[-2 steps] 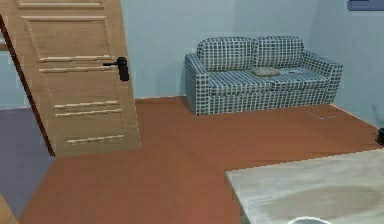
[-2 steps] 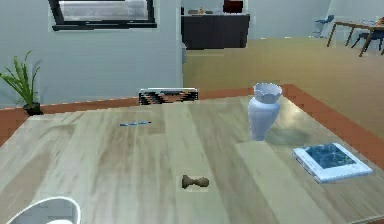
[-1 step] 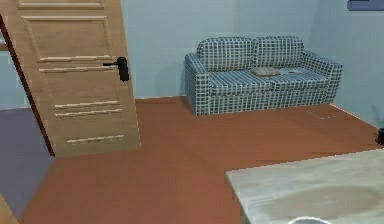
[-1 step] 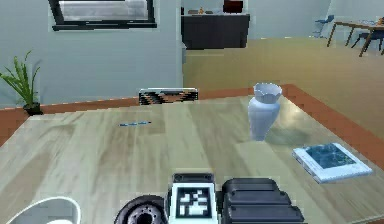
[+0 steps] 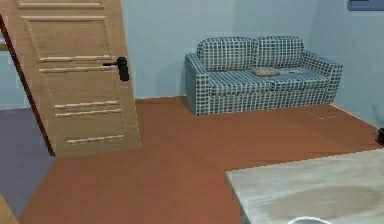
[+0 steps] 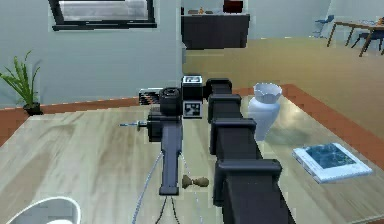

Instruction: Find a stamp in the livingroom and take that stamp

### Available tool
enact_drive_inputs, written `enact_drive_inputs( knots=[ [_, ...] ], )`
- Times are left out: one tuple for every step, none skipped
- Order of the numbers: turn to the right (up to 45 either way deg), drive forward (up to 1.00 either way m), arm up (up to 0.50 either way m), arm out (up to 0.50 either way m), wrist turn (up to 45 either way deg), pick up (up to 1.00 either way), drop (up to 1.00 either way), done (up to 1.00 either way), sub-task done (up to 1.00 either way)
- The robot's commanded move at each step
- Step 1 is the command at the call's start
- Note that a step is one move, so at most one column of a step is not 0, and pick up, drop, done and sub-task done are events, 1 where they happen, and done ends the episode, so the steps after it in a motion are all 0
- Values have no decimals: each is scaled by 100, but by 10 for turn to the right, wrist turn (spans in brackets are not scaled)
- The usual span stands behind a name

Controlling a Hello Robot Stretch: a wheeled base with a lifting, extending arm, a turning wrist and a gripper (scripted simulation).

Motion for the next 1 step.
enact_drive_inputs(
  knots=[
    [0,0,0,0,450,0,0,0,0]
  ],
)
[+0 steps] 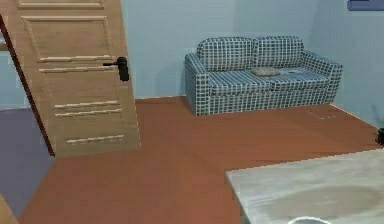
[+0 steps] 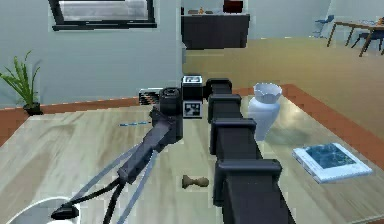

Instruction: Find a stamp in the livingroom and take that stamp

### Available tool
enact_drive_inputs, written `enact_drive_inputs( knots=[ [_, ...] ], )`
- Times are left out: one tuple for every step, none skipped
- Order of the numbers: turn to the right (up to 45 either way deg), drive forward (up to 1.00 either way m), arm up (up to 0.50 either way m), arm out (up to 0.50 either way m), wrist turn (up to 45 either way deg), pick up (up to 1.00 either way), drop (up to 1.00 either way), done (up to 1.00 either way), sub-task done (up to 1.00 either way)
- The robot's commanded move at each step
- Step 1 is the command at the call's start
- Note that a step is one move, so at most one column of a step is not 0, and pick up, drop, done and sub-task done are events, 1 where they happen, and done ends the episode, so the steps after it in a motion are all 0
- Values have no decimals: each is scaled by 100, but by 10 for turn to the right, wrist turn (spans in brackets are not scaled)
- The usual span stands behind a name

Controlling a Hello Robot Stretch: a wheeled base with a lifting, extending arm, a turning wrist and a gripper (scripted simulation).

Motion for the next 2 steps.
enact_drive_inputs(
  knots=[
    [0,0,0,0,450,0,0,0,0],
    [0,0,0,0,450,0,0,0,0]
  ],
)
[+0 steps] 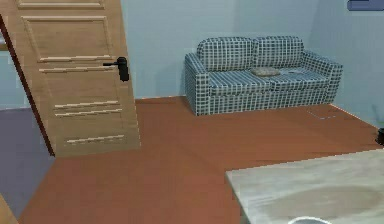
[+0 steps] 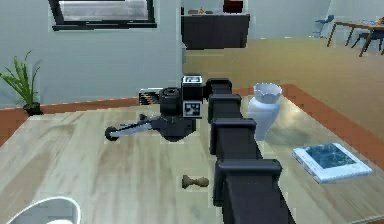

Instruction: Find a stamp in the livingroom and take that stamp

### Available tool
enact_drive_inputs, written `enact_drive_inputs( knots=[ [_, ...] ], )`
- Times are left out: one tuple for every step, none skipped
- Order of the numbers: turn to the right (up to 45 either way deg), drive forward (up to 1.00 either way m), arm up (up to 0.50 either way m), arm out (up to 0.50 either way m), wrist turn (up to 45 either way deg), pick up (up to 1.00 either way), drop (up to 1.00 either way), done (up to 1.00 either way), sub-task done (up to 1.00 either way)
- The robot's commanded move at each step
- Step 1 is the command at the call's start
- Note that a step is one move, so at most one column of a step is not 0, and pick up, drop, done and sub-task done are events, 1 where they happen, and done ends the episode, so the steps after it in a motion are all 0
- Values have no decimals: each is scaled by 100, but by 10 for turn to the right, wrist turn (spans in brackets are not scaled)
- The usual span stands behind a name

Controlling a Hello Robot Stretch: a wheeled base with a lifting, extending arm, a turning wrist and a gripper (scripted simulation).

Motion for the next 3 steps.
enact_drive_inputs(
  knots=[
    [0,0,0,0,450,0,0,0,0],
    [0,0,-28,0,0,0,0,0,0],
    [0,0,0,0,0,100,0,0,0]
  ],
)
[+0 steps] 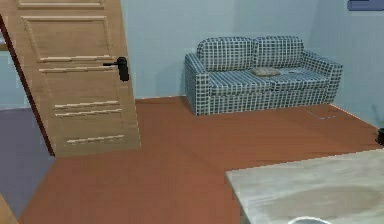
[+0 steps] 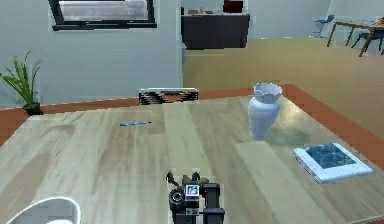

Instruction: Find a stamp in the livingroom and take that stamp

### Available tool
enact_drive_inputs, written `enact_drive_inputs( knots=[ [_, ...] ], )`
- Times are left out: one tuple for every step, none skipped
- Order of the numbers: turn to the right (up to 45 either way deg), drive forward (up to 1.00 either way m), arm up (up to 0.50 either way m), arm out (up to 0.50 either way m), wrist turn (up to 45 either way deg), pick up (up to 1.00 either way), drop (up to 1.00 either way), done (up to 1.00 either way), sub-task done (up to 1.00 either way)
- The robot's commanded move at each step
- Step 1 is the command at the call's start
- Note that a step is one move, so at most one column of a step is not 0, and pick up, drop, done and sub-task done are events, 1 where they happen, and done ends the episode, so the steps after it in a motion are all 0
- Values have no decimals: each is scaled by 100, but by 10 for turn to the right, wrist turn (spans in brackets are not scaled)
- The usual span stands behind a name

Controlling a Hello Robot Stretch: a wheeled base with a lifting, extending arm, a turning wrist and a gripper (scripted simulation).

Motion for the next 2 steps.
enact_drive_inputs(
  knots=[
    [0,0,10,0,0,0,0,0,0],
    [0,0,0,0,0,0,0,100,0]
  ],
)
